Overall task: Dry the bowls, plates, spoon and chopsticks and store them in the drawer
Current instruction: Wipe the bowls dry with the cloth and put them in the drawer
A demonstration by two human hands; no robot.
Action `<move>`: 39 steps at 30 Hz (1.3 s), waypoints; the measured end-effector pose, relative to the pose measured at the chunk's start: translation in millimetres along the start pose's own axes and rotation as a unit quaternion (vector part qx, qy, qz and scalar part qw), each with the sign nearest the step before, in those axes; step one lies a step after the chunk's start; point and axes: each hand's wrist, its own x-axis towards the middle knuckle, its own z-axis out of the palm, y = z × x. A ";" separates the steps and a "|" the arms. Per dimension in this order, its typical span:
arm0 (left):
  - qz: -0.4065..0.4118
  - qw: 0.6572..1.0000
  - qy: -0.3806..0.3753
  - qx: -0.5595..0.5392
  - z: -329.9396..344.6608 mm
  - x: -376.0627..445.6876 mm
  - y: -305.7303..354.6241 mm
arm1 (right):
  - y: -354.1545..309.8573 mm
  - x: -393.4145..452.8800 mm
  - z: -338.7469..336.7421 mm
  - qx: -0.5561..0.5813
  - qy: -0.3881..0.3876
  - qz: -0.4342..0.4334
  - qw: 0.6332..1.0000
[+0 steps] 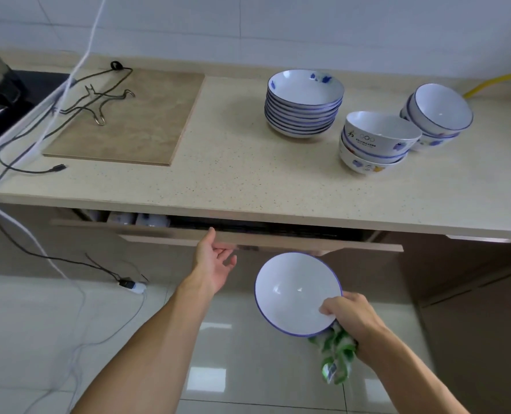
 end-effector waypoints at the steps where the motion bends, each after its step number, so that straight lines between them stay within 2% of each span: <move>1: -0.004 1.000 0.011 0.020 -3.7 -7.3 -4.1 | -0.9 -3.7 -1.2 -0.005 -0.001 -0.002 1.000; 2: -0.006 0.998 0.025 0.065 -7.3 -20.3 -7.8 | -2.0 -8.7 -2.8 -0.012 -0.003 -0.005 1.000; 3: 0.003 0.987 0.049 0.156 -12.3 -34.8 -11.8 | -3.2 -12.9 -3.5 -0.019 -0.003 -0.009 1.000; 4: 0.032 0.956 0.087 0.278 -18.9 -49.0 -15.1 | -5.7 -17.9 -4.3 -0.028 -0.003 -0.014 0.999; 5: 0.090 0.898 0.136 0.408 -27.8 -59.5 -18.2 | -8.1 -20.9 -5.2 -0.035 -0.003 -0.019 0.999; 7: 0.257 0.749 0.195 0.579 -50.2 -81.6 -21.6 | -12.5 -31.1 -7.1 -0.039 -0.005 -0.027 0.999; 9: 0.388 0.604 0.149 0.680 -73.3 -91.8 -23.8 | -14.5 -41.3 -6.1 -0.034 -0.023 -0.027 0.999; 10: 0.389 0.546 0.115 0.733 -81.7 -92.7 -23.3 | -15.7 -46.5 -4.7 -0.030 -0.032 -0.025 0.999; 12: 0.311 0.495 0.068 0.809 -92.8 -93.1 -23.0 | -17.6 -53.1 -0.6 -0.031 -0.039 -0.021 0.999; 14: 0.253 0.482 0.032 0.838 -105.8 -97.1 -28.5 | -18.5 -59.0 4.2 -0.035 -0.049 -0.024 0.998; 18: 0.259 0.468 0.012 0.845 -133.3 -111.1 -43.9 | -17.5 -66.1 13.1 -0.038 -0.063 -0.029 0.997; 20: 0.244 0.481 -0.002 0.842 -139.5 -119.8 -45.8 | -17.6 -68.1 17.4 -0.050 -0.057 -0.034 0.997; 22: 0.204 0.524 -0.031 0.826 -143.2 -131.1 -42.9 | -16.3 -68.2 21.9 -0.068 -0.050 -0.043 0.996; 24: 0.197 0.608 -0.050 0.768 -142.0 -142.6 -38.6 | -15.1 -68.4 25.8 -0.069 -0.046 -0.045 0.996; 26: 0.270 0.696 -0.007 0.665 -136.7 -157.5 -33.5 | -14.8 -69.2 31.8 -0.071 -0.042 -0.046 0.996; 27: 0.338 0.705 0.031 0.623 -131.2 -166.4 -31.1 | -15.2 -68.9 35.3 -0.073 -0.039 -0.048 0.995; 28: 0.413 0.680 0.053 0.603 -123.0 -177.2 -28.3 | -16.0 -68.1 39.5 -0.079 -0.036 -0.049 0.995; 29: 0.485 0.631 0.041 0.604 -115.6 -185.1 -27.3 | -16.3 -65.7 44.5 -0.084 -0.036 -0.051 0.995; 30: 0.541 0.568 0.004 0.620 -110.0 -189.4 -27.1 | -16.6 -62.4 50.5 -0.090 -0.036 -0.051 0.994; 32: 0.566 0.458 -0.078 0.681 -105.3 -191.1 -29.9 | -19.4 -60.8 64.9 -0.101 -0.035 -0.049 0.993; 33: 0.560 0.419 -0.102 0.707 -107.0 -187.7 -30.0 | -21.1 -60.3 74.2 -0.102 -0.036 -0.051 0.993; 34: 0.545 0.399 -0.117 0.728 -108.3 -184.4 -28.1 | -23.7 -61.0 82.8 -0.103 -0.036 -0.053 0.993; 35: 0.528 0.388 -0.122 0.745 -109.0 -182.7 -25.4 | -25.4 -60.9 90.5 -0.102 -0.038 -0.056 0.993; 36: 0.501 0.400 -0.126 0.757 -111.8 -180.9 -19.9 | -28.0 -59.1 100.4 -0.101 -0.043 -0.057 0.992; 39: 0.441 0.498 -0.133 0.735 -119.6 -177.3 5.7 | -38.4 -53.9 123.3 -0.075 -0.084 -0.033 0.993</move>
